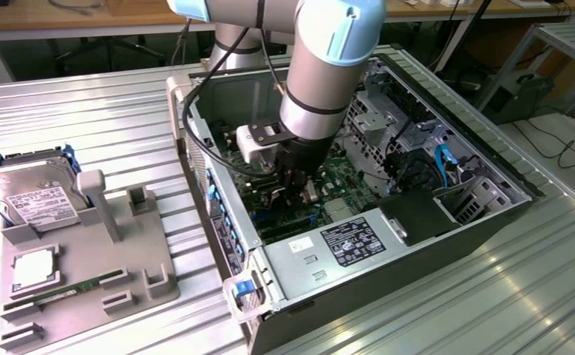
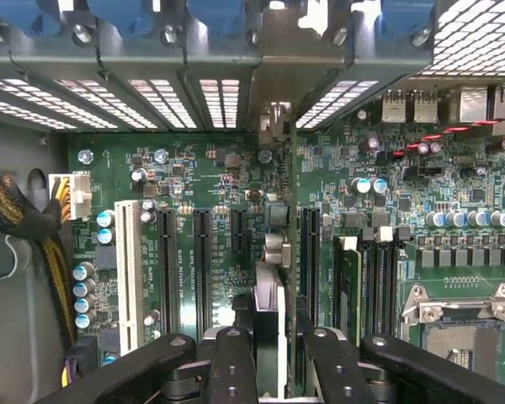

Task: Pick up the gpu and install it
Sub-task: 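Insert the gpu into the slot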

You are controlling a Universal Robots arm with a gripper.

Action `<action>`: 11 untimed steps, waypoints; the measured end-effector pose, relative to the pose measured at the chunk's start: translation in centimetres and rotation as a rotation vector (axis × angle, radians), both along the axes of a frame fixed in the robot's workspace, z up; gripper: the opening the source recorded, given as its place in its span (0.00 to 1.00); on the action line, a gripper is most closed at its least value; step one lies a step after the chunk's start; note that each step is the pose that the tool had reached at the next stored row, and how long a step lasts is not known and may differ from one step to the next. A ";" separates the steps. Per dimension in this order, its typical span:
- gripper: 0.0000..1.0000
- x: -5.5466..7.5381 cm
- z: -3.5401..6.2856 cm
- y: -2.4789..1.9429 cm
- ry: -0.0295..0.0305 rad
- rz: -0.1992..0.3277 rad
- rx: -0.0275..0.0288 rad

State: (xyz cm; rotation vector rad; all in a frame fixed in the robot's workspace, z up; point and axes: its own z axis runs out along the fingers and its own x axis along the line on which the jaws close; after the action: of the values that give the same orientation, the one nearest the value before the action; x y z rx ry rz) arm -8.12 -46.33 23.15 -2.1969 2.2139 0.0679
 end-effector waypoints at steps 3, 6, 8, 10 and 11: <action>0.27 0.0 -0.28 0.01 0.0005 0.000 -0.0012; 0.27 0.0 -0.32 0.02 0.0001 0.000 -0.0003; 0.29 0.0 -0.48 0.07 -0.0016 0.000 0.0041; 0.29 0.0 -0.39 0.04 -0.0007 0.000 0.0013; 0.35 0.0 -0.25 0.03 0.0002 0.000 -0.0008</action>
State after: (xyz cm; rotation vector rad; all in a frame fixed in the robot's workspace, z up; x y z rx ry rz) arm -8.13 -46.30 22.90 -2.1974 2.2145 0.0672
